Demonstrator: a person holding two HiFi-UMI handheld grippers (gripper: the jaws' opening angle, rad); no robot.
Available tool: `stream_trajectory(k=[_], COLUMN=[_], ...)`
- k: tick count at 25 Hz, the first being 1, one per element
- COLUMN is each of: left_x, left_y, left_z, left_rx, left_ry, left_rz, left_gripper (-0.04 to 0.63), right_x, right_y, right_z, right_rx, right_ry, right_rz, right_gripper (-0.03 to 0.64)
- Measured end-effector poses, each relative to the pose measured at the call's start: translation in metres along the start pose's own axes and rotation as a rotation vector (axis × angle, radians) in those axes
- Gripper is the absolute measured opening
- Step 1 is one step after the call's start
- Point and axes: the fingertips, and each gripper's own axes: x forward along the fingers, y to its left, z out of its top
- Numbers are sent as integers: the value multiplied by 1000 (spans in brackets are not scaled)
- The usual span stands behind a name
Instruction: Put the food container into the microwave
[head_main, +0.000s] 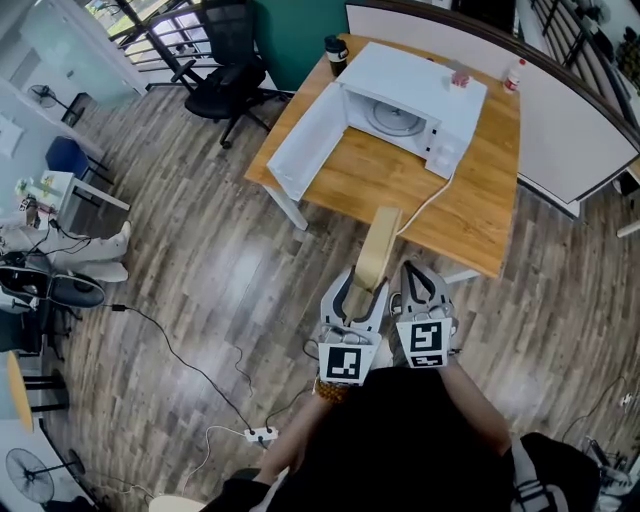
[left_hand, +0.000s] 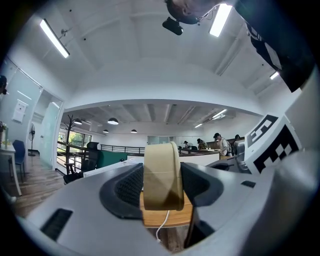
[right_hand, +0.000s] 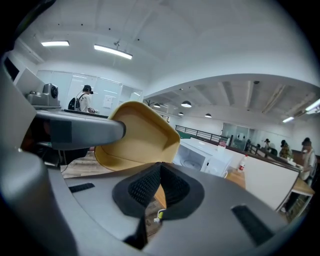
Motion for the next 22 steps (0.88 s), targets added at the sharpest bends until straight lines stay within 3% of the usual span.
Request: stream_trajectory(k=[12, 16, 22], left_x=[44, 60, 86], left_y=[33, 35, 38], left_z=[-15, -22, -33], left_rx=[-22, 8, -6], left_ry=[40, 62, 90], left_rz=[103, 103, 127], left_gripper=[242, 242, 242], right_x=[46, 56, 65], right_y=[-34, -48, -72], right_z=[-3, -9, -22], right_rx=[-26, -12, -15], right_ry=[26, 34, 52], right_rz=[65, 71, 61], right_gripper=[7, 6, 6])
